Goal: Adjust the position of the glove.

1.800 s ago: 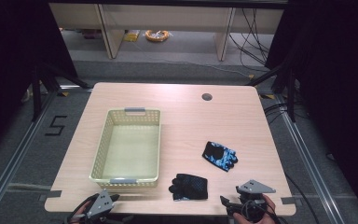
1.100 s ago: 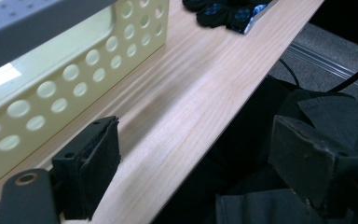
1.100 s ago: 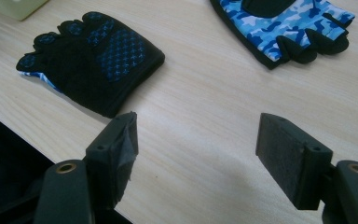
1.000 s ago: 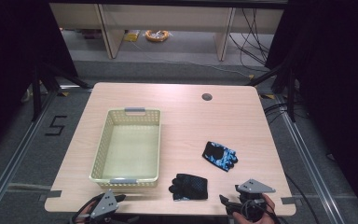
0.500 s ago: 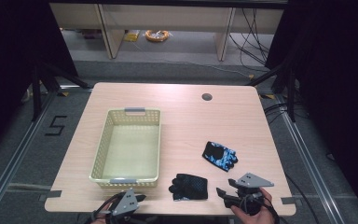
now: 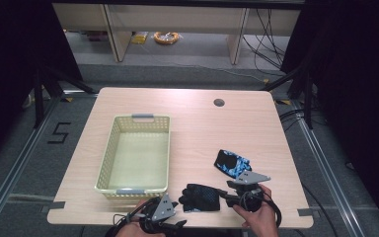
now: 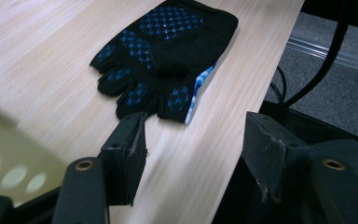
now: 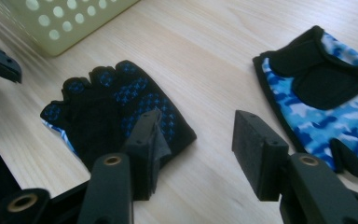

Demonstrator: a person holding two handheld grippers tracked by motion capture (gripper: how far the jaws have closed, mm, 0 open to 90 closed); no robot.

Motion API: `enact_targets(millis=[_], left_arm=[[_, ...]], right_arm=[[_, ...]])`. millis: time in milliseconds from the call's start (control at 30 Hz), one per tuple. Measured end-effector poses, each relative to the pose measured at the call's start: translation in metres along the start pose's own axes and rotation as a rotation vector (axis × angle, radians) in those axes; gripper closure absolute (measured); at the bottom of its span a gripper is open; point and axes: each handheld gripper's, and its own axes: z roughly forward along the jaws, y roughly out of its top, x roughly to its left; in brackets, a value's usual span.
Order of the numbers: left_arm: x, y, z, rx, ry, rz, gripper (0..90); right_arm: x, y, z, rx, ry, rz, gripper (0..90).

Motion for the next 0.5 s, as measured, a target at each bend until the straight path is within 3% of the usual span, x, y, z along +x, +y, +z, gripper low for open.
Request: enact_targets(millis=[33, 67, 100, 200, 233, 300, 333, 367, 500], left_arm=[[-0.001, 0.001, 0.002, -0.001, 0.002, -0.006, 40.7], [0.001, 0.003, 0.003, 0.008, 0.007, 0.016, 41.4], [0.001, 0.004, 0.005, 0.007, 0.004, 0.014, 42.3], [0.003, 0.005, 0.010, 0.010, 0.015, 0.011, 44.8], [0.006, 0.005, 0.013, 0.017, 0.007, 0.012, 45.8], [0.007, 0.005, 0.014, 0.020, 0.014, 0.016, 48.0], [0.009, 0.006, 0.015, 0.021, 0.012, 0.025, 50.0], [0.008, 0.006, 0.017, 0.017, 0.006, 0.010, 50.9], [0.009, 0.009, 0.023, 0.024, 0.002, 0.018, 54.1]], right_arm=[[-0.001, 0.001, 0.004, 0.001, 0.009, -0.009, 54.6], [0.000, 0.002, 0.005, 0.013, 0.010, -0.004, 55.3], [-0.003, 0.003, 0.010, -0.004, 0.007, -0.046, 55.7], [-0.003, 0.005, 0.017, 0.019, 0.013, -0.056, 56.8], [-0.002, 0.006, 0.017, 0.036, 0.020, -0.037, 57.1], [-0.004, 0.007, 0.022, 0.017, 0.020, -0.060, 57.6], [-0.004, 0.008, 0.021, 0.046, 0.026, -0.038, 57.7], [-0.004, 0.008, 0.023, 0.038, 0.028, -0.035, 58.1], [-0.007, 0.009, 0.027, 0.049, 0.032, -0.037, 59.7]])
